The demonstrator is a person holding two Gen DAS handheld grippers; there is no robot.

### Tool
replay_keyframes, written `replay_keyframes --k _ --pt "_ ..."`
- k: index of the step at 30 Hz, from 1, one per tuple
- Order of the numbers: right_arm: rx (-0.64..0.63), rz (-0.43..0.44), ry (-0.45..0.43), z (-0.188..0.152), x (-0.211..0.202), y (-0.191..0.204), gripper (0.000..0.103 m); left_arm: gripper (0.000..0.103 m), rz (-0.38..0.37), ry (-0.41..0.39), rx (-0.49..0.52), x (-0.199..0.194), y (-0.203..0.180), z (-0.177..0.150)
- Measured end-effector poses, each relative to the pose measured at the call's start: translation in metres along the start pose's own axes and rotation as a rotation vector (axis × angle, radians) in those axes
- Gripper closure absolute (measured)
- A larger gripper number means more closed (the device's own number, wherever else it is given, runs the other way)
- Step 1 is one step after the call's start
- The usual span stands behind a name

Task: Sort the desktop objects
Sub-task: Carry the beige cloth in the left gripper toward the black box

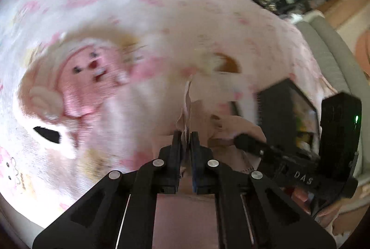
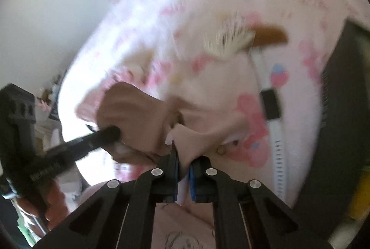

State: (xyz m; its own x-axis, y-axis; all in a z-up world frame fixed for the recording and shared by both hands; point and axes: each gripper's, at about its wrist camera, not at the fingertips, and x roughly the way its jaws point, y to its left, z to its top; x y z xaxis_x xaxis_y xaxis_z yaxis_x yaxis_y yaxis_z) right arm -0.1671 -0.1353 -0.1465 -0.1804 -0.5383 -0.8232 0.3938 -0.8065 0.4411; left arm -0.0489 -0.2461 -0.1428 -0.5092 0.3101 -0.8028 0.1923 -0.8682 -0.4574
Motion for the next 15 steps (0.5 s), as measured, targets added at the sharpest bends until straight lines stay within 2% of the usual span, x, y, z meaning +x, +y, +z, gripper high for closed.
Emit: replay_keyframes --k 3,7,10,11,13,15 --pt "-0.004 0.014 -0.065 -0.001 -0.049 -0.014 0.098 0.097 -0.048 -0.027 0.069 -0.017 -0.035 -0.002" --pt "0.014 -0.003 -0.145 -0.020 -0.100 -0.032 0.098 0.097 -0.120 -0.062 0.155 -0.034 -0.089 -0.002" --pt "0.047 -0.009 -0.196 -0.031 -0.125 -0.055 0.098 0.097 -0.183 -0.063 0.219 -0.031 -0.133 -0.003" --pt "0.055 -0.017 -0.215 -0.046 -0.131 -0.065 0.098 0.097 -0.200 -0.061 0.239 -0.029 -0.145 -0.005" --pt "0.073 -0.054 -0.250 -0.058 -0.160 -0.079 0.098 0.097 -0.236 -0.054 0.282 -0.022 -0.172 -0.007" --pt "0.085 -0.092 -0.269 -0.062 -0.170 -0.094 0.098 0.097 -0.273 -0.034 0.311 -0.011 -0.196 -0.010"
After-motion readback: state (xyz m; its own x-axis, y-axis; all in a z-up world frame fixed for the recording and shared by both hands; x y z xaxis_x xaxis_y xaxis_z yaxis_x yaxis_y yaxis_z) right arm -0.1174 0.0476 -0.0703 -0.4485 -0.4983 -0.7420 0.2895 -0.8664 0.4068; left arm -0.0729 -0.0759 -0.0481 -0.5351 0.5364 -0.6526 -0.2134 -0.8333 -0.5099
